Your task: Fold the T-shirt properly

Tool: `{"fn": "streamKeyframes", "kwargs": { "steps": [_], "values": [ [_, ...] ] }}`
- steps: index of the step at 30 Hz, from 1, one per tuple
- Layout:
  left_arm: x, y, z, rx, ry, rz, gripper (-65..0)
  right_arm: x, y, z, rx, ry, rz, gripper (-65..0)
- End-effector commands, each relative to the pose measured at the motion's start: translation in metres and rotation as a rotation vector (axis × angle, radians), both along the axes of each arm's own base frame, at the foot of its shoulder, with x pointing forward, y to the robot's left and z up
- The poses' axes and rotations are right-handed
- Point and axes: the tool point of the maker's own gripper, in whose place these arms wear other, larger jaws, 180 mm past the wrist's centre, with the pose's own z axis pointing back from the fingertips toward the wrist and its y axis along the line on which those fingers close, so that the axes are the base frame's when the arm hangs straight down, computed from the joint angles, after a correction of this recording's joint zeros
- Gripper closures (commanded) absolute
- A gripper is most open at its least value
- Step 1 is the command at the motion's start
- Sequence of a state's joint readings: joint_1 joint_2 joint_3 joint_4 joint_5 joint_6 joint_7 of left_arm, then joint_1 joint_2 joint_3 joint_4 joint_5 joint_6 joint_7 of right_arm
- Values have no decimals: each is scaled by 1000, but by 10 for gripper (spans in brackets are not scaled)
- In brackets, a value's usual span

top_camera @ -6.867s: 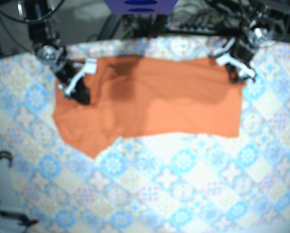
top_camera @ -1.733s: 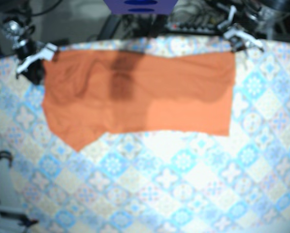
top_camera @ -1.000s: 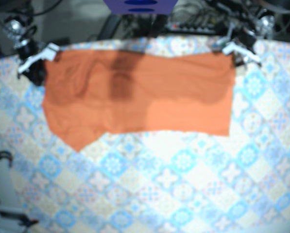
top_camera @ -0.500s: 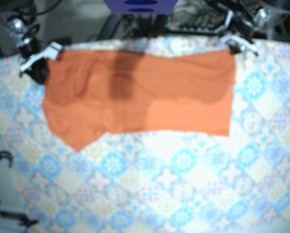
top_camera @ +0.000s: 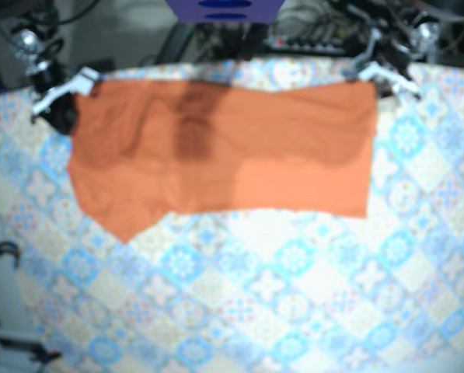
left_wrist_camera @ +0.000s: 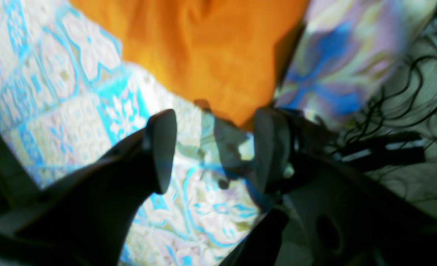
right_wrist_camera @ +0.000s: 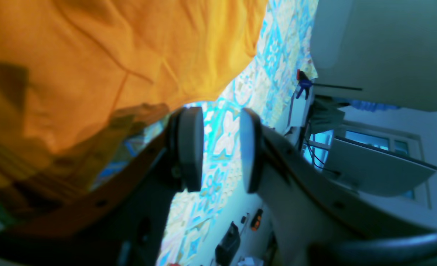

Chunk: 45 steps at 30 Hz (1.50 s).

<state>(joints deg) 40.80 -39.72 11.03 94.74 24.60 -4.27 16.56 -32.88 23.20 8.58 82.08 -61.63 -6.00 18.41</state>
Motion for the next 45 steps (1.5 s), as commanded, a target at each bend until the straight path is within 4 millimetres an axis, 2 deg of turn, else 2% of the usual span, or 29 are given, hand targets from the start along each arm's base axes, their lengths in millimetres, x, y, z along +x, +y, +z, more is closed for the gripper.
{"fn": "streamKeyframes", "kwargs": {
  "steps": [1, 9, 16, 26, 36, 41, 45],
  "values": [
    [0, 6, 2, 13, -7, -5, -327, 6, -4, 11, -16, -35, 13, -164],
    [-4, 6, 0, 15, 3, -11, -326, 6, -4, 11, -16, -35, 13, -164],
    [0, 8, 1, 19, -5, -7, -326, -5, -5, 4, -15, -5, 11, -164],
    [7, 7, 2, 18, -19, -8, -326, -34, -4, -9, -13, 66, 12, -164],
    [6, 8, 2, 20, -18, -8, -326, -69, -14, -33, -13, 170, -16, -164],
    [6, 8, 2, 20, -18, -8, -326, -76, -13, -35, -11, 188, -14, -164],
    [6, 8, 2, 20, -18, -8, -326, -83, -4, -41, 3, 209, 5, -164]
  ]
}}
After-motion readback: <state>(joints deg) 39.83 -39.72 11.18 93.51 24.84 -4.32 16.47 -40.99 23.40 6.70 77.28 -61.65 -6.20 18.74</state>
